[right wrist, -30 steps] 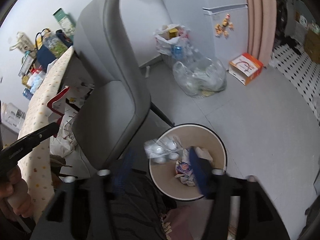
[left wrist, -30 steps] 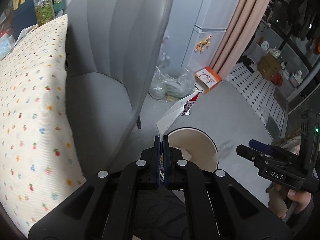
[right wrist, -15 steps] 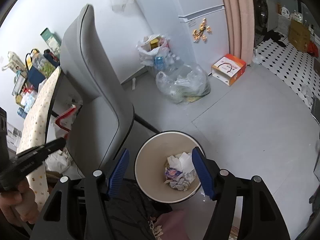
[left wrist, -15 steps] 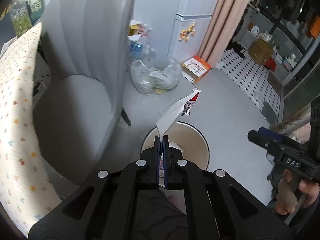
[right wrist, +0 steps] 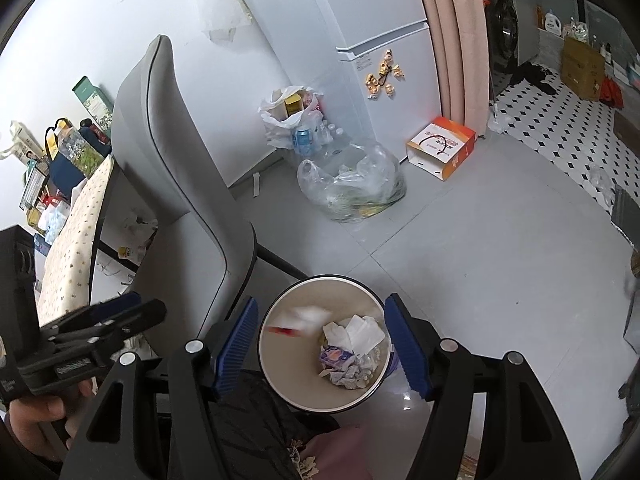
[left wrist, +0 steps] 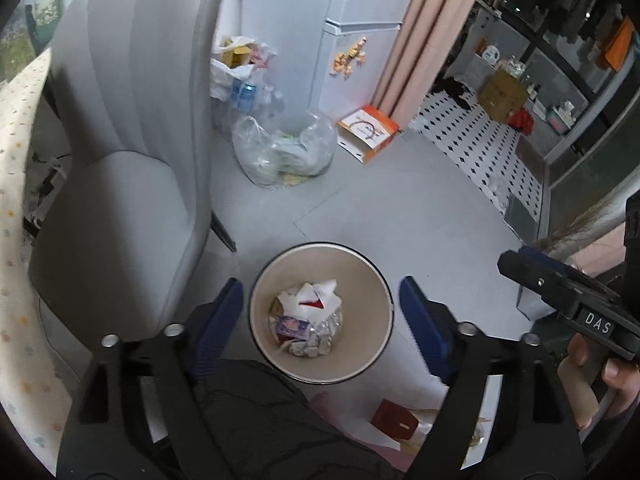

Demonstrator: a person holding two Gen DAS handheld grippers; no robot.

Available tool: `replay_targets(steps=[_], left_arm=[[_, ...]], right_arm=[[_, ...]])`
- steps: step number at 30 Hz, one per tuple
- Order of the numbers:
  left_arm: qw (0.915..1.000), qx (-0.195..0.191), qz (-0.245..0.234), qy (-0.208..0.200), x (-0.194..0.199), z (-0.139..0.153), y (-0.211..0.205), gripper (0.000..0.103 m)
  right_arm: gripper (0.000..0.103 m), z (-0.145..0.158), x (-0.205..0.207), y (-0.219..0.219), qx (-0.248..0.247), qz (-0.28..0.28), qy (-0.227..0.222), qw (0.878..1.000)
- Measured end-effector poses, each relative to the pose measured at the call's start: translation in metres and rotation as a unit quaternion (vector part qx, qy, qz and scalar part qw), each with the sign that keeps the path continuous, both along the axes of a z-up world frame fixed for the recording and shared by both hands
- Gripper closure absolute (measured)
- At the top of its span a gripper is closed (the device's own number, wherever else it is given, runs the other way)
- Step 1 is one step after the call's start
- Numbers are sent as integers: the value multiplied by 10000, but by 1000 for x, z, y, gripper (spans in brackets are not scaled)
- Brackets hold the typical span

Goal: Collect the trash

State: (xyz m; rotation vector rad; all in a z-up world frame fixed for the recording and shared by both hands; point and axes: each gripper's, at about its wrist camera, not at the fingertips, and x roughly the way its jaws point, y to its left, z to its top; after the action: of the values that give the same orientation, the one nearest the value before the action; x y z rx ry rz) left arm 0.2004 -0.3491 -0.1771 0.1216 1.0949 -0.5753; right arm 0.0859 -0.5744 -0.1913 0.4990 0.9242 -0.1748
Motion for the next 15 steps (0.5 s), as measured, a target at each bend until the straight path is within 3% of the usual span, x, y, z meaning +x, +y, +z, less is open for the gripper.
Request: replay_targets(steps=[6, 15], left_arm=[[9985, -263, 478, -61, 11, 21, 33, 10], [9952, -436, 814, -309, 9, 52, 65, 6]], right_arm=[[37, 10, 6, 9, -54, 80, -50, 9999], [17, 41, 8, 25, -255, 169, -271, 9992]])
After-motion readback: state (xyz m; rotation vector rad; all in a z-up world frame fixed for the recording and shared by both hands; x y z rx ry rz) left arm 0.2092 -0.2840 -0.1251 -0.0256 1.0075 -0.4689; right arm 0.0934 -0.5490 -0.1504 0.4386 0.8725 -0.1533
